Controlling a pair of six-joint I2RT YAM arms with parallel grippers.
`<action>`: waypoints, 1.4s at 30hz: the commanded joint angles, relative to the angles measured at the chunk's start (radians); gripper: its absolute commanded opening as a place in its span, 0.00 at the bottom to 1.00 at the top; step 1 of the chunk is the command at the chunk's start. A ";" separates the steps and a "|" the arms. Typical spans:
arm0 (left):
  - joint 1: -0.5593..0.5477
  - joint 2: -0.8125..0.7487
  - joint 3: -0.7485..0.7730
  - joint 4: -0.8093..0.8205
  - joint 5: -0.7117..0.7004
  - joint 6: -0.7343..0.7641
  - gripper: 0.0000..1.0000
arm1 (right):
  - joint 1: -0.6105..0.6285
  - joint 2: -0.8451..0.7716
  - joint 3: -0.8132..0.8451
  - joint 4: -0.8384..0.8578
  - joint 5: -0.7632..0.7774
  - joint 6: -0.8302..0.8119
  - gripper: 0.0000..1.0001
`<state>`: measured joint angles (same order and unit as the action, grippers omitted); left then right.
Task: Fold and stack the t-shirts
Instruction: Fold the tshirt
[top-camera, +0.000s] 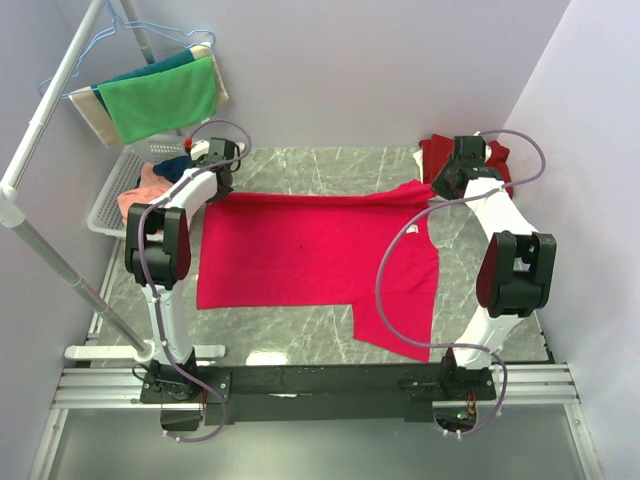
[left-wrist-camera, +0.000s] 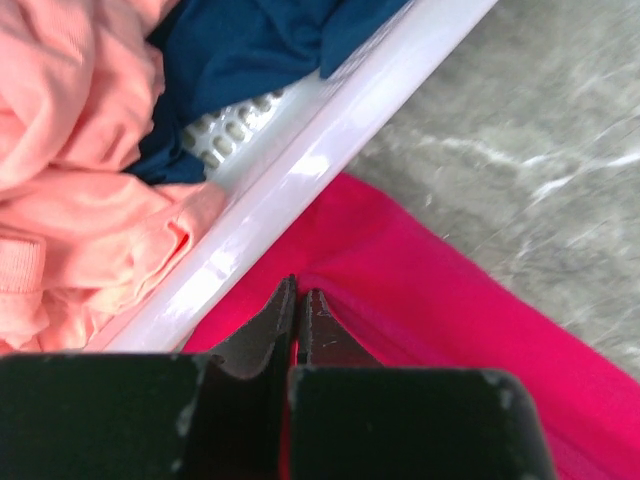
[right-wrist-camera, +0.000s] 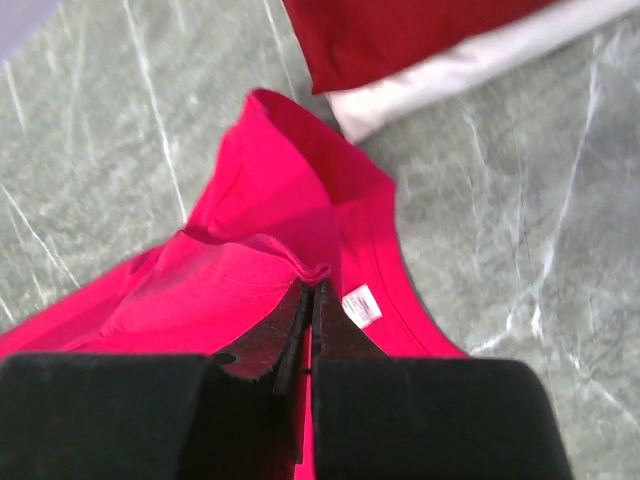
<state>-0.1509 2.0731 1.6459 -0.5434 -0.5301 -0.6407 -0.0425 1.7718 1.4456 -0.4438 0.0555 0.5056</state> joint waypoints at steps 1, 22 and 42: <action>0.005 -0.057 -0.037 -0.009 -0.031 -0.013 0.01 | -0.008 -0.060 -0.048 -0.010 -0.002 0.033 0.00; 0.005 -0.059 -0.138 -0.015 -0.004 -0.005 0.01 | -0.008 -0.078 -0.243 -0.056 0.026 0.136 0.00; 0.005 -0.076 -0.164 -0.124 0.001 -0.066 0.46 | -0.008 -0.084 -0.235 -0.199 0.121 0.214 0.40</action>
<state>-0.1513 2.0148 1.4570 -0.5976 -0.5137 -0.6567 -0.0441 1.7187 1.1717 -0.5621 0.0959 0.6807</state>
